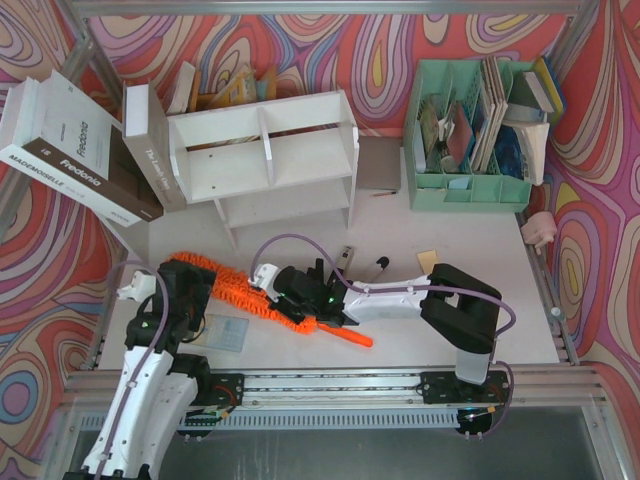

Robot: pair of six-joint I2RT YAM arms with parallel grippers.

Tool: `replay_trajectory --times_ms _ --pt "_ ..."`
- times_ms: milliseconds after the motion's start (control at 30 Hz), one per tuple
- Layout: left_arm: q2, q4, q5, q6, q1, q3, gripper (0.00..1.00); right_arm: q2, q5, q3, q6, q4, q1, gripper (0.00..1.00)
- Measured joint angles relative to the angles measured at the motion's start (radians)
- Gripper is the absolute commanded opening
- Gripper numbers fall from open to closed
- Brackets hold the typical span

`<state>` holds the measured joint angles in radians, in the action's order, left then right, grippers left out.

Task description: Dust the bookshelf with a duster

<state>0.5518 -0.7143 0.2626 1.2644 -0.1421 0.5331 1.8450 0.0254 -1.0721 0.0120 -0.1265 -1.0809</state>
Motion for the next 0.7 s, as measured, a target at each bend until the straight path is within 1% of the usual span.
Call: replay_trajectory --times_ms 67,367,700 --pt "-0.002 -0.003 0.0 0.022 0.001 -0.019 0.89 0.0 0.0 0.0 0.014 0.0 0.0 0.0" --pt "0.0 -0.009 -0.037 0.089 0.002 -0.068 0.85 -0.004 -0.002 -0.017 0.056 0.021 0.0 0.0" --pt "0.034 0.084 -0.103 0.098 0.002 -0.095 0.84 -0.004 -0.024 -0.065 0.068 0.046 -0.008 0.0"
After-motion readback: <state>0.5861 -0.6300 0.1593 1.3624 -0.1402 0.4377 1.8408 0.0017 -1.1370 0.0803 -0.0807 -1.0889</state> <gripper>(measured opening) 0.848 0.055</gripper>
